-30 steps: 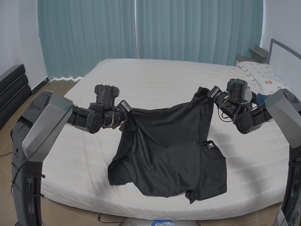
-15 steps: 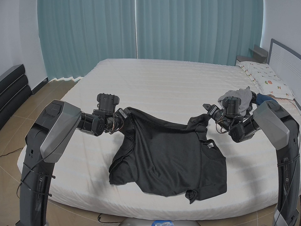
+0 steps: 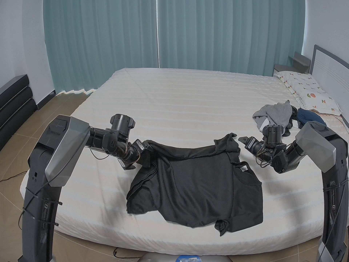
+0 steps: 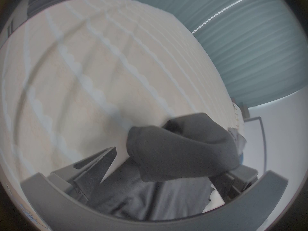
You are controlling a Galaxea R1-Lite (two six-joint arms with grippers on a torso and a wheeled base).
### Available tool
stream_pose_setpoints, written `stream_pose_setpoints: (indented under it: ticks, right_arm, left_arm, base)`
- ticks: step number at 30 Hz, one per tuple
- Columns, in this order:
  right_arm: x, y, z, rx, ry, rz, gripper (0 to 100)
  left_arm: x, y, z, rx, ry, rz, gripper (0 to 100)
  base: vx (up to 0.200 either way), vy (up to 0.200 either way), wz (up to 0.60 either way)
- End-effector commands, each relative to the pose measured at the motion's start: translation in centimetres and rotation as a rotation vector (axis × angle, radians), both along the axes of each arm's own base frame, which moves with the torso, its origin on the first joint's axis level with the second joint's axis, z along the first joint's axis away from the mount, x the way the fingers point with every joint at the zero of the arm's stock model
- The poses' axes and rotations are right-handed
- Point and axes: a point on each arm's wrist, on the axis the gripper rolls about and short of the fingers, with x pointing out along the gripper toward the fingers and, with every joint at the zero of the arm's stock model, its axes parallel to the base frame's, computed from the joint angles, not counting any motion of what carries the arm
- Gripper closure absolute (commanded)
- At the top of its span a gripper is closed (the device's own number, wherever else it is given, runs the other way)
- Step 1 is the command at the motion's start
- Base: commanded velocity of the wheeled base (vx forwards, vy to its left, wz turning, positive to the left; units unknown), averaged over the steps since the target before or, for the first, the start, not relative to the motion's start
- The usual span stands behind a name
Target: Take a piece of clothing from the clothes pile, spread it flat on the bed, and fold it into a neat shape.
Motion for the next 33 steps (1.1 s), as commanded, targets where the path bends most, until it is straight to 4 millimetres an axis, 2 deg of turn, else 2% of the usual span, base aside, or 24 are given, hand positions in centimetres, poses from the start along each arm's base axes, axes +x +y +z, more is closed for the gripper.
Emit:
stream_pose_setpoints:
  ticks: [1, 6, 10, 13, 14, 16, 18, 20, 21, 25, 26, 27, 33]
  right_arm:
    - [-1.4, 0.3, 1.8, 0.010, -0.004, 0.024, 0]
    - [-2.5, 0.7, 2.2, 0.018, 0.009, 0.035, 0]
    - [-2.9, 1.0, 2.7, 0.049, 0.002, 0.037, 0]
    - [-2.9, 1.0, 3.6, 0.096, -0.018, 0.016, 0]
    - [-3.2, 1.0, 4.2, 0.124, -0.023, 0.006, 0]
    - [-3.4, 1.1, 4.3, 0.137, -0.017, 0.003, 0]
    - [-4.3, 1.5, 4.1, 0.180, 0.014, -0.009, 0]
    - [-4.4, 1.6, 4.1, 0.187, 0.018, -0.012, 0]
    - [-5.1, 1.5, 4.1, 0.244, 0.045, -0.038, 0]
    - [-5.7, 1.3, 3.9, 0.334, 0.075, -0.065, 0]
    - [-5.7, 1.3, 3.9, 0.334, 0.075, -0.065, 0]
    - [-5.9, 1.2, 3.7, 0.355, 0.091, -0.060, 0]
    - [-6.2, 1.2, 3.6, 0.357, 0.098, -0.060, 0]
  left_arm:
    - [-0.7, 2.1, 4.1, -0.040, -0.044, 0.019, 0]
    - [-1.7, 4.7, 7.9, -0.155, -0.036, -0.037, 0]
    - [-1.6, 5.6, 8.4, -0.171, -0.053, -0.038, 0]
    - [-1.3, 6.0, 7.3, -0.126, -0.037, 0.009, 0]
    - [-1.1, 6.0, 6.2, -0.097, -0.020, 0.022, 0]
    - [-1.1, 6.1, 5.7, -0.084, -0.012, 0.020, 0]
    - [-0.8, 5.8, 4.3, -0.059, 0.009, 0.016, 0]
    - [-0.8, 5.8, 4.1, -0.056, 0.013, 0.017, 0]
    - [-0.6, 5.2, 3.0, -0.039, 0.032, 0.019, 0]
    - [-0.3, 3.8, 1.1, -0.010, 0.045, 0.012, 0]
    - [-0.3, 3.8, 1.1, -0.010, 0.045, 0.012, 0]
    - [-0.1, 3.0, 0.0, 0.001, 0.042, 0.008, 0]
    - [0.9, 1.5, -2.5, -0.001, 0.007, -0.013, 0]
  base:
    - [0.000, 0.000, 0.00]
    - [0.000, 0.000, 0.00]
    - [0.000, 0.000, 0.00]
    - [0.000, 0.000, 0.00]
    - [0.000, 0.000, 0.00]
    - [0.000, 0.000, 0.00]
    - [0.000, 0.000, 0.00]
    - [0.000, 0.000, 0.00]
    - [0.000, 0.000, 0.00]
    - [0.000, 0.000, 0.00]
    - [0.000, 0.000, 0.00]
    - [0.000, 0.000, 0.00]
    - [0.000, 0.000, 0.00]
